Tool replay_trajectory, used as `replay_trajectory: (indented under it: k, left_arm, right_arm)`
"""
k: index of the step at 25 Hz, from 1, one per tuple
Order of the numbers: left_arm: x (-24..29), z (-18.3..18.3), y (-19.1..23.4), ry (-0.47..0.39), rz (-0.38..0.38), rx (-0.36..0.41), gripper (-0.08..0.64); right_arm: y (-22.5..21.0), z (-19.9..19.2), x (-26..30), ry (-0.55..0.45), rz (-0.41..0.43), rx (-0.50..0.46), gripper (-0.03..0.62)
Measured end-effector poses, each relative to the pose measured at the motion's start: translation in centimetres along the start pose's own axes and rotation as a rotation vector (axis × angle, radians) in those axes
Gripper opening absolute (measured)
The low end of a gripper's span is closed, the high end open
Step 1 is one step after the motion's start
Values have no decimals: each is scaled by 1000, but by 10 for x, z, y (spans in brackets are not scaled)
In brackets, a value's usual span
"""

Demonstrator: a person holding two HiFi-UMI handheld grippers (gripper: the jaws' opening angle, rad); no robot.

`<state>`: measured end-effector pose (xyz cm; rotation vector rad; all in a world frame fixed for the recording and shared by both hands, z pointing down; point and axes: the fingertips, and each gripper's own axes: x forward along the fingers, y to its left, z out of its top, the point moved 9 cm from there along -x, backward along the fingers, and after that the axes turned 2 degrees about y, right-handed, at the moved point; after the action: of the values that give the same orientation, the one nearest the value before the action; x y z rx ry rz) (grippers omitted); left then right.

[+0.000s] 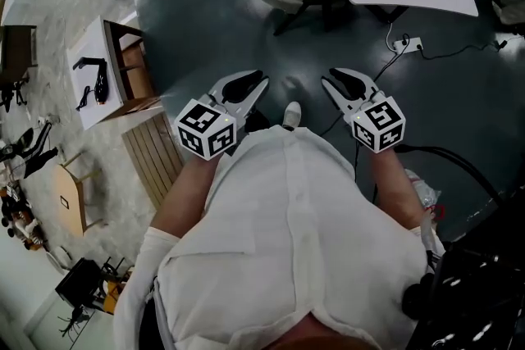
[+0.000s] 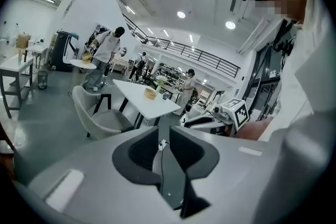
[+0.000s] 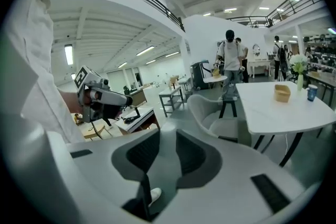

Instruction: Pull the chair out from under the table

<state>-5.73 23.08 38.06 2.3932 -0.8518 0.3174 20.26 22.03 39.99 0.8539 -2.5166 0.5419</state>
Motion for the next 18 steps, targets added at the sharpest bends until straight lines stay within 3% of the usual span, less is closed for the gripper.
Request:
replay_trajectory:
  k: [9,18]
  left_arm:
    - [43,33,73,28,-25,-34,49]
    - [80,99,196,59,2,-90,100]
  right_arm:
    - [-45,21,41,48,-42,63,75]
    - [-96,96,104,34,-148,100,72]
